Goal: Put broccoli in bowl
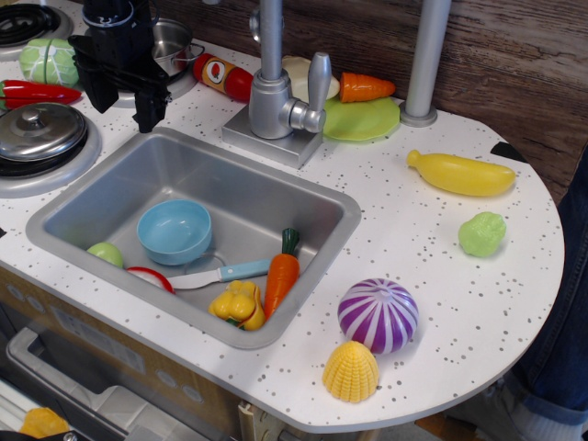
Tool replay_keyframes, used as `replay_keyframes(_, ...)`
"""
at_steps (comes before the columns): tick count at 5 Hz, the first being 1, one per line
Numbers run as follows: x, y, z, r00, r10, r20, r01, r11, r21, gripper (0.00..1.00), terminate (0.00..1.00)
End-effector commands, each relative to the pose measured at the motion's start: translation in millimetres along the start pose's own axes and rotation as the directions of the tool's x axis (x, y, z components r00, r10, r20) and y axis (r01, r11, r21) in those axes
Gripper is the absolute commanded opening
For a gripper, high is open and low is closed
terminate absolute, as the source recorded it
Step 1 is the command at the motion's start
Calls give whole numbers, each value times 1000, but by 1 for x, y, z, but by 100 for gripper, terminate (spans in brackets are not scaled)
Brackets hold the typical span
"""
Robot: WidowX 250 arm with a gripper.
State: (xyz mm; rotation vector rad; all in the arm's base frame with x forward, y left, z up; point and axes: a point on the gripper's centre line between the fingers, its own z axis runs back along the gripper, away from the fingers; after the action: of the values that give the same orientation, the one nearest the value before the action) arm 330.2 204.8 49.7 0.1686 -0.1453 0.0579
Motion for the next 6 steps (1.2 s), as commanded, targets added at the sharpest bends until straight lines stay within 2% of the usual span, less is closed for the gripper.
replay_keyframes(1, 0, 0, 0, 1000, 0, 0, 0, 1000, 0, 100, 0)
replay_keyframes(2, -22, -36, 35, 999, 46, 4, -46, 999, 3, 100, 0)
replay_keyframes(3, -29, -83, 57, 997, 68, 41, -69, 997, 22, 100, 0)
replay_keyframes(4, -26, -130, 80, 996, 46, 73, -46, 999, 6, 100, 0)
replay_keyframes(5, -24, -178, 105, 998, 1, 67, -4, 999, 46, 100, 0)
replay_keyframes(6, -17, -226, 121, 1000, 3, 23, -4, 999, 47, 100, 0)
